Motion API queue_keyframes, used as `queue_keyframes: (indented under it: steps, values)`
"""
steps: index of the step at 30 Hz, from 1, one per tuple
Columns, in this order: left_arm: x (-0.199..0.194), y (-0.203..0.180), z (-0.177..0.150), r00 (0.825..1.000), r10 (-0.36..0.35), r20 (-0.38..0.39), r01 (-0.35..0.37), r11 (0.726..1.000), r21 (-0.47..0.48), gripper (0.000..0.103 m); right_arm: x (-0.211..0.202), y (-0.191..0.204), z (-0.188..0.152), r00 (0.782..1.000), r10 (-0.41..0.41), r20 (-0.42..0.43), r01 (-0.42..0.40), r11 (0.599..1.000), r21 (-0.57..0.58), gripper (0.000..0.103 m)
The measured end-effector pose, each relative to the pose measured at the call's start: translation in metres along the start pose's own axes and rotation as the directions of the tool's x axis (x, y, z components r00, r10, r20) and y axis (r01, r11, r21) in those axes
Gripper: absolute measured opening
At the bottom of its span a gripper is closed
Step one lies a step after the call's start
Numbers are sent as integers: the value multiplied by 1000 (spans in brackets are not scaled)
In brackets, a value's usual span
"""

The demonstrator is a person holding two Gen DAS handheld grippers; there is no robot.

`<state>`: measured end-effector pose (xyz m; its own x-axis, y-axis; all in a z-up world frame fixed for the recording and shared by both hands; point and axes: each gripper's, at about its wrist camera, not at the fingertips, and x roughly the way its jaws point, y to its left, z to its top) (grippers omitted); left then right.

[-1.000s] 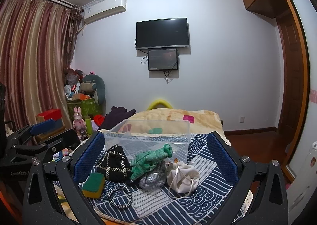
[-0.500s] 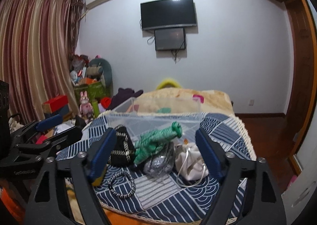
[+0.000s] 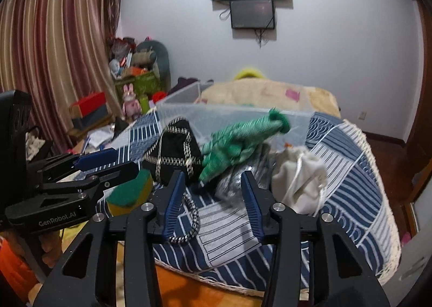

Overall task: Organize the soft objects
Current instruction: 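Grasp the green-and-yellow sponge with the left tool while the right tool grasps the beaded bracelet, then carry the sponge into the clear box with the left tool while the right tool drops the bracelet in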

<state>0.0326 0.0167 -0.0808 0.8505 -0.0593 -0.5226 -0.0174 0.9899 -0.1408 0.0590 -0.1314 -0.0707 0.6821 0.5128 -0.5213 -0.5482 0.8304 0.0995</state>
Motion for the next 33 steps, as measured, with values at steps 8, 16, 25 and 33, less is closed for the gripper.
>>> queue_keyframes:
  steps: [8,16,25,33]
  values:
    - [20,9,-14,994,-49,-98,44,998,-50,51,23,3,-10,994,30,-102,-32,999,-11,26]
    - [25,14,-18,991,-70,-112,61,995,-79,45,40,6,-21,983,42,-178,-47,999,-19,9]
    - [14,14,-15,995,-50,-86,45,997,-64,41,19,5,-14,996,24,-86,-26,999,-23,6]
    - [-12,12,7,1000,-17,11,17,1000,-21,41,-4,10,7,1000,13,13,-12,999,-47,6]
